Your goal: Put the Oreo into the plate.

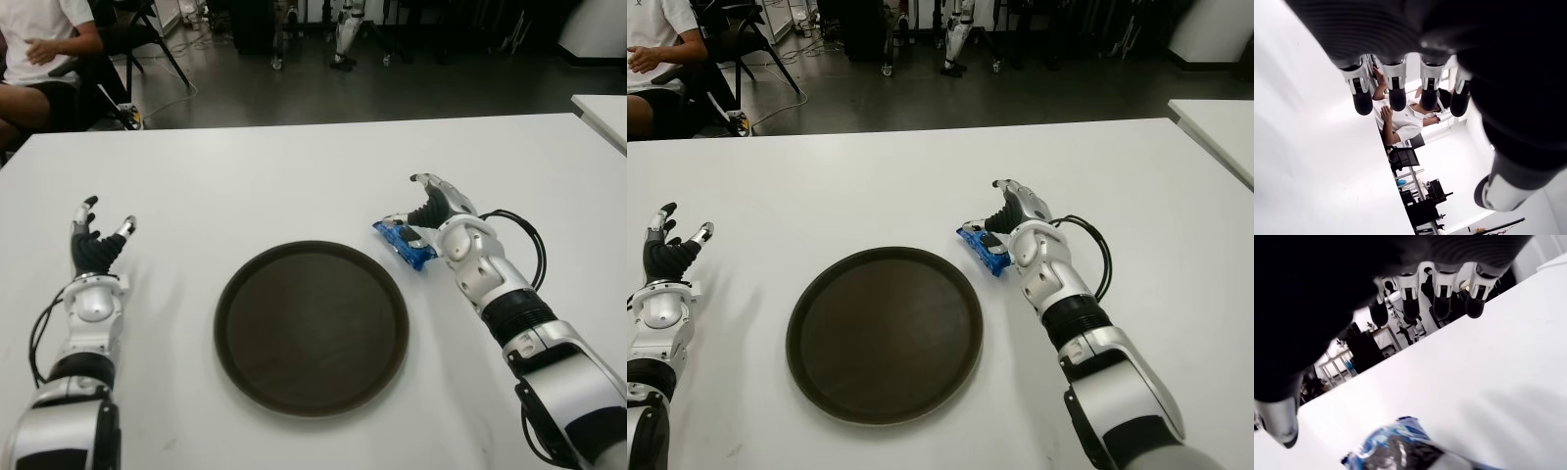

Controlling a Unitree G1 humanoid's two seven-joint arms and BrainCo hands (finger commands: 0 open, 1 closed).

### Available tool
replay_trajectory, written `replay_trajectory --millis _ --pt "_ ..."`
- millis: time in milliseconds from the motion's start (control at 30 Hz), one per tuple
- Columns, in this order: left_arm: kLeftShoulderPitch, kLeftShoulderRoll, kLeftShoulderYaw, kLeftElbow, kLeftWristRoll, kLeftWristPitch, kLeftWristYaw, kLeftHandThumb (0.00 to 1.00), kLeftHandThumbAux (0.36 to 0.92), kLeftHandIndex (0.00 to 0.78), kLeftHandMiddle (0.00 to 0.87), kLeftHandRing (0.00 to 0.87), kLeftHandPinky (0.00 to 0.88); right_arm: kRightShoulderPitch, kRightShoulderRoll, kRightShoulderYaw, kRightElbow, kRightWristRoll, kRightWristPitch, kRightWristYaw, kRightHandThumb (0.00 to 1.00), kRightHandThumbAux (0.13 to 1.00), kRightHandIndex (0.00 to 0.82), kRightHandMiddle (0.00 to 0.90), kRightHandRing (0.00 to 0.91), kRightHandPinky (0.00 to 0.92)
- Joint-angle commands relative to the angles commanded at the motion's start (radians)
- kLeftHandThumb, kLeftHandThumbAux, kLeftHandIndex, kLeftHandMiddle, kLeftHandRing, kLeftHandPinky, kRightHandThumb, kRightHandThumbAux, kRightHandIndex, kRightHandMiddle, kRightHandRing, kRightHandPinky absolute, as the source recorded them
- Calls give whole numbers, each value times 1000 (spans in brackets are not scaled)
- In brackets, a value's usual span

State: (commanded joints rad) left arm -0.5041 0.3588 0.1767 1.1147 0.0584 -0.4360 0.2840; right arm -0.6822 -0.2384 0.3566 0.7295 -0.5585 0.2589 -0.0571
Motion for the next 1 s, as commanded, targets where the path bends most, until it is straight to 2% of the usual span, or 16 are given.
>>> replay_trajectory --millis 367,500,700,1000 --pt "-2 -1 6 6 -5 -1 3 0 701 1 0 0 0 1 -12 44 -19 -35 35 50 0 566 0 0 0 0" --pt "-3 -1 8 9 -6 -4 5 0 707 1 0 0 0 8 -21 65 -51 -50 49 94 0 572 0 0 0 0" --pt "-4 3 4 12 -1 -4 -2 0 705 0 0 0 0 0 -38 94 -87 -60 93 221 0 567 0 0 0 0" --pt "-3 3 6 12 -7 -14 -12 0 706 0 0 0 0 5 -42 97 -120 -66 111 273 0 541 0 0 0 0"
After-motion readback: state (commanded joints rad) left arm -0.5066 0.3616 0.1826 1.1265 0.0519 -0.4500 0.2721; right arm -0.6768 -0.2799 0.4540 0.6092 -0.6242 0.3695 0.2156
